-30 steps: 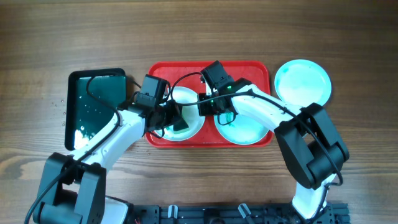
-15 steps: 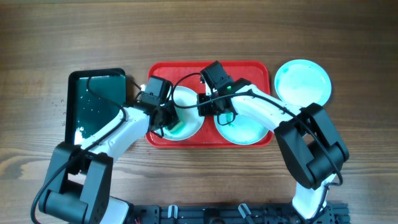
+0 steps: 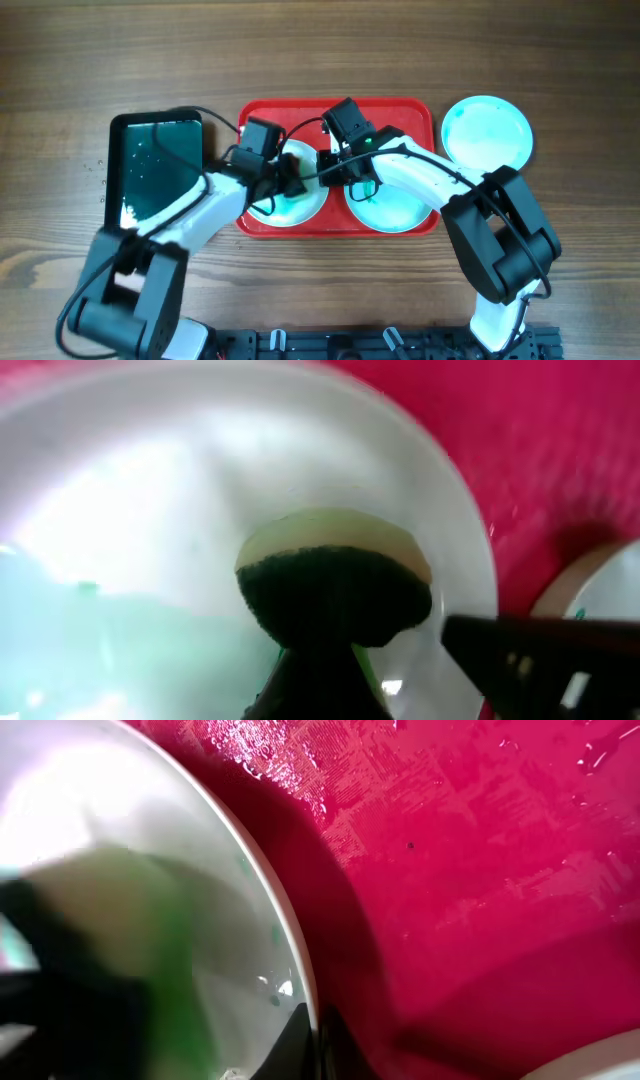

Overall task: Clean dirty plates on tray and stack at the side
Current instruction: 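Scrub the white plate with the sponge while the right gripper holds it, then return the sponge to the basin with the left gripper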

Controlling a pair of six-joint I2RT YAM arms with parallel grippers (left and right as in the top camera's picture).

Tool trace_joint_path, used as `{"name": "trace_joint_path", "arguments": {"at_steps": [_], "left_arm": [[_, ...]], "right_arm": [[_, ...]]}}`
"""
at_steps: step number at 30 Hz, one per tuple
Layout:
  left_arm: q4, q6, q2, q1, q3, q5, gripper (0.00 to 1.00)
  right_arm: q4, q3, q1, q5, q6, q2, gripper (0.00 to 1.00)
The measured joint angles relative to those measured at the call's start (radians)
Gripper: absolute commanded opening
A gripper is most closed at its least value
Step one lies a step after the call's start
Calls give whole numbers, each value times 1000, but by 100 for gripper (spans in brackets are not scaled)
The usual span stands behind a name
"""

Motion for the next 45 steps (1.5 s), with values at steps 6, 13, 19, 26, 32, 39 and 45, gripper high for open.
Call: {"name": "trace_joint_path", "arguments": {"at_steps": [6,13,19,26,32,39,45], "left_arm": [[-72,0,33,-15,18,-102,4],[-186,0,-188,-6,0,-516,4],[-187,0,-401,78,0,-344,4],[-128,0,-103,127,-2,32,4],[-37,0,36,110,1,10,4],[-97,20,7,95,13,-354,4],[-144,27,-245,113,-1,-597,4]], "right_arm": [[-3,-1,2,-4,0,0,4],[-3,-1,3,-4,0,0,4],[-3,-1,3,-4,0,0,4],[-1,-2,3,-4,0,0,4],[1,-2,2,-4,0,0,4],[10,-2,4,-9,0,0,4],[1,-2,4,-10,0,0,4]]}}
